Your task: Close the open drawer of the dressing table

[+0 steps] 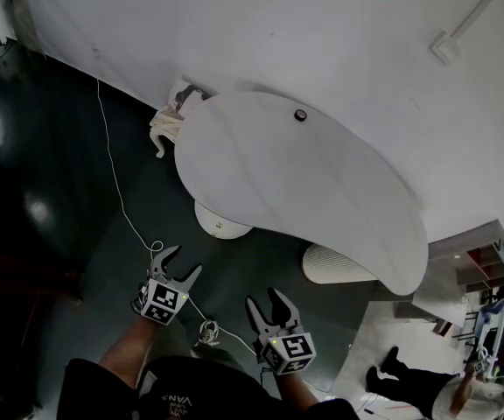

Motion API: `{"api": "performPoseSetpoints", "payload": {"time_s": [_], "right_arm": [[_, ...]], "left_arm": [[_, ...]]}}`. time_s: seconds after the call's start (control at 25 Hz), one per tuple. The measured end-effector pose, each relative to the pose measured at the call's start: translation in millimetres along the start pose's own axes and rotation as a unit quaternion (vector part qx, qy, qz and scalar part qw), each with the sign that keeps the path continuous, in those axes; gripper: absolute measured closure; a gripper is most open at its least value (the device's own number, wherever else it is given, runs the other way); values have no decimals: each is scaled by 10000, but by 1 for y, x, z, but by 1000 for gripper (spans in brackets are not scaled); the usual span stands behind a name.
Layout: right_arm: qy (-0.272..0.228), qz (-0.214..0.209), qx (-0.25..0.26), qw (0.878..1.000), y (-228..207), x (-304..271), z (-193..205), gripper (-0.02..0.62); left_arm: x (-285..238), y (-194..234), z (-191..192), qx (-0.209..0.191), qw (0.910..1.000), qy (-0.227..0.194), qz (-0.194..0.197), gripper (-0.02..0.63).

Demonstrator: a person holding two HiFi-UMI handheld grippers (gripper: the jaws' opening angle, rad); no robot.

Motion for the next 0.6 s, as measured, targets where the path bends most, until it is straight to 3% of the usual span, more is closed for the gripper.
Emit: {"api": "performPoseSetpoints", "payload": {"time_s": [0.6], "right_arm": [[-382, -523, 201, 9977, 2, 6, -7, 376]], "left_arm": [[79, -49, -50, -289, 9982, -244, -457, 350]]}}
Point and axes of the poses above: the fingertips, and each gripper's own axes: x backward along the fingers, y to its left, z out of its underside, the point moved 8 cm from there along x, backward along the fingers, and after that the axes turned 15 degrees about z, right-handed, at the moved point
